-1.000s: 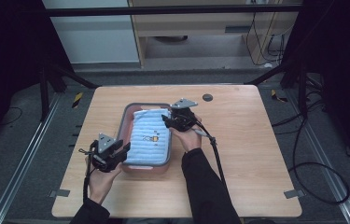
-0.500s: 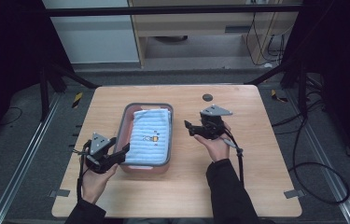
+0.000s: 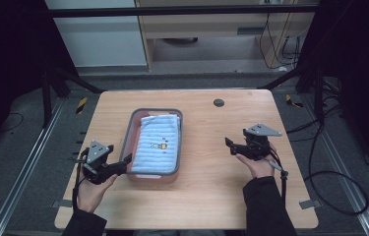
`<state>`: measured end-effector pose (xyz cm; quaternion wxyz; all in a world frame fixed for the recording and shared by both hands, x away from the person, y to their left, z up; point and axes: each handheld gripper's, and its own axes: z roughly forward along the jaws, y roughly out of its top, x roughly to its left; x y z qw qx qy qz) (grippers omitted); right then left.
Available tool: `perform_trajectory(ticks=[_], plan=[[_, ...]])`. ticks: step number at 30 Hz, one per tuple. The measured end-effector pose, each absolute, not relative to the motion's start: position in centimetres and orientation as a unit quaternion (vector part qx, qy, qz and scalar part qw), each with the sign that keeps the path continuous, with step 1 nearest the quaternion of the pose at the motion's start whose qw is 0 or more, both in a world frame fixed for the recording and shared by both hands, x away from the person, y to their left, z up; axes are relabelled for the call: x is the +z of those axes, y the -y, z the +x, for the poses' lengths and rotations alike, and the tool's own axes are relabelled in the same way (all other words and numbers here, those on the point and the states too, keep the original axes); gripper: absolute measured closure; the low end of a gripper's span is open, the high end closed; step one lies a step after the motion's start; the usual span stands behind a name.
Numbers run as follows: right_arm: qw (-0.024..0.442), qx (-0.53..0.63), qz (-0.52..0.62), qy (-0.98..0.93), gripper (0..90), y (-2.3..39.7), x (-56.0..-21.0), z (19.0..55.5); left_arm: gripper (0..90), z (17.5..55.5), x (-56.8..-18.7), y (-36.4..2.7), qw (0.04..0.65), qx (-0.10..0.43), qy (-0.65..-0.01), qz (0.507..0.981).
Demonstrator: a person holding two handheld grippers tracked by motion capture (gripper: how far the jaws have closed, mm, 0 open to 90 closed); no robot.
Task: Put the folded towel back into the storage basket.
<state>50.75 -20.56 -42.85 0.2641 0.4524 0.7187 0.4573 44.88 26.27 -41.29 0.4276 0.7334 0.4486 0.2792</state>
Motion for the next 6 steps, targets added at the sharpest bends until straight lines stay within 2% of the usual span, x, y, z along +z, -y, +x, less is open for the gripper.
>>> perform_trajectory(ticks=[6], plan=[[0.27, 0.455, 0.458, -0.714, 21.7, 22.6, -43.4, 49.5, 23.0, 44.9, -41.4, -27.5, 0.423, 0.285, -0.461, 0.727]])
